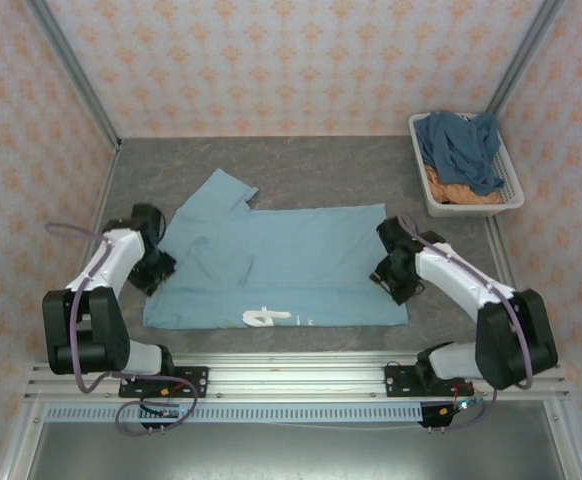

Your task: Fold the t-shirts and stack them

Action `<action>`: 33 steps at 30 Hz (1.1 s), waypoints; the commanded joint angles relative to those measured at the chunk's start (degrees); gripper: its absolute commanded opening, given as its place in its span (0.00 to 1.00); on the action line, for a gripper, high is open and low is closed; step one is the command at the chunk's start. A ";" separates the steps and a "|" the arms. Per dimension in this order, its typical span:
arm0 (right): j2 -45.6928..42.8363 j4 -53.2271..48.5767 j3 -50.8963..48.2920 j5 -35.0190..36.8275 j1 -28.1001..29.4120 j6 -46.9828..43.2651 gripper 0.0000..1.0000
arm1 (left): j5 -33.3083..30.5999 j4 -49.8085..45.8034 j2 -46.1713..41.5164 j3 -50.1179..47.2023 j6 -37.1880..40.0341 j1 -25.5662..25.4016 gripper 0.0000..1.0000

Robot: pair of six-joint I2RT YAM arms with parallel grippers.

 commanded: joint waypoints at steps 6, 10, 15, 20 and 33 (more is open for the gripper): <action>6.08 16.15 15.03 -3.87 -3.91 -16.26 0.59 | -0.18 3.22 24.45 36.69 7.09 -8.29 0.48; 12.08 19.07 21.88 -6.40 -6.00 -19.68 0.59 | -2.86 5.81 36.23 49.30 9.31 -9.35 0.53; 18.53 18.92 28.12 -8.23 -7.48 -21.57 0.58 | -4.77 11.54 46.56 59.72 10.78 -9.33 0.55; 20.05 18.72 29.37 -9.35 -7.77 -21.19 0.58 | -7.48 13.59 59.10 74.22 12.69 -9.35 0.55; 15.51 19.05 23.70 -10.85 -7.94 -19.49 0.58 | -6.63 11.68 78.32 96.58 12.77 -10.43 0.60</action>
